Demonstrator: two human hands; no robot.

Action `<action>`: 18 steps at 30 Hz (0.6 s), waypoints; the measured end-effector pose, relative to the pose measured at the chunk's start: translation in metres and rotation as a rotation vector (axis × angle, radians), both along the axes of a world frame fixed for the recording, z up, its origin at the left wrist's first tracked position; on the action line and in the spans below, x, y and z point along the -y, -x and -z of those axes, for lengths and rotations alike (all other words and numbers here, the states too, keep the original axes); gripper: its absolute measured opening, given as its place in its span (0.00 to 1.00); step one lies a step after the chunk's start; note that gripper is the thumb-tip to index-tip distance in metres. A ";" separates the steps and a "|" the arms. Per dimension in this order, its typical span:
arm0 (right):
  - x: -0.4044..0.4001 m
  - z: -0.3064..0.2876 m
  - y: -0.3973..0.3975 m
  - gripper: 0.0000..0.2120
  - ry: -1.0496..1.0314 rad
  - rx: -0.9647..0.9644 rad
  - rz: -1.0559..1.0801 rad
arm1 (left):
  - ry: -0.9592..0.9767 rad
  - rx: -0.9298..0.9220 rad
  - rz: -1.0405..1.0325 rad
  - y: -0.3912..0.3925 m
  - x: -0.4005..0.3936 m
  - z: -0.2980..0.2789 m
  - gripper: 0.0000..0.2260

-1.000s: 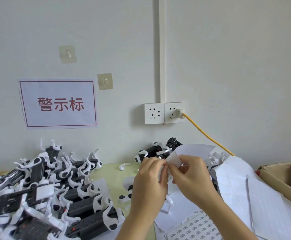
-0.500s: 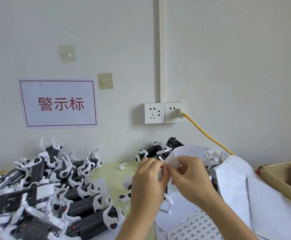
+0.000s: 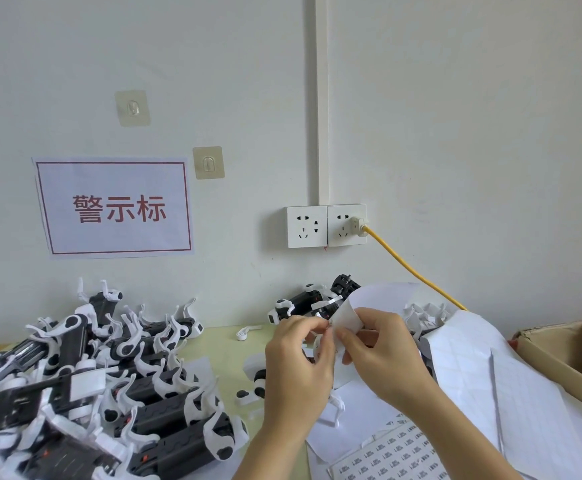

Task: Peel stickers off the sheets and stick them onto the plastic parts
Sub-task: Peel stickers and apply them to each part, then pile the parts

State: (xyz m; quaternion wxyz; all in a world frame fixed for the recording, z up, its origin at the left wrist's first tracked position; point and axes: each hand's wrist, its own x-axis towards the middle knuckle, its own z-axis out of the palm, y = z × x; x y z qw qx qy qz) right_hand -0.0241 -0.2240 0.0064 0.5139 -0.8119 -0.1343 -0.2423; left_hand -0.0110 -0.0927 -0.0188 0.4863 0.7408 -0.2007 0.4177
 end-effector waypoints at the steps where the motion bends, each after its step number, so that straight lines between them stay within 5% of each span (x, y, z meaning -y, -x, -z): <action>1: 0.000 0.000 0.000 0.12 -0.001 0.006 -0.002 | -0.013 0.017 0.000 0.000 0.000 0.000 0.04; 8: 0.000 -0.003 0.003 0.25 0.039 0.003 -0.016 | -0.012 0.084 0.025 -0.001 0.000 -0.003 0.05; 18: 0.006 0.000 -0.001 0.20 0.039 -0.013 0.001 | 0.049 -0.063 0.129 -0.002 0.002 0.000 0.08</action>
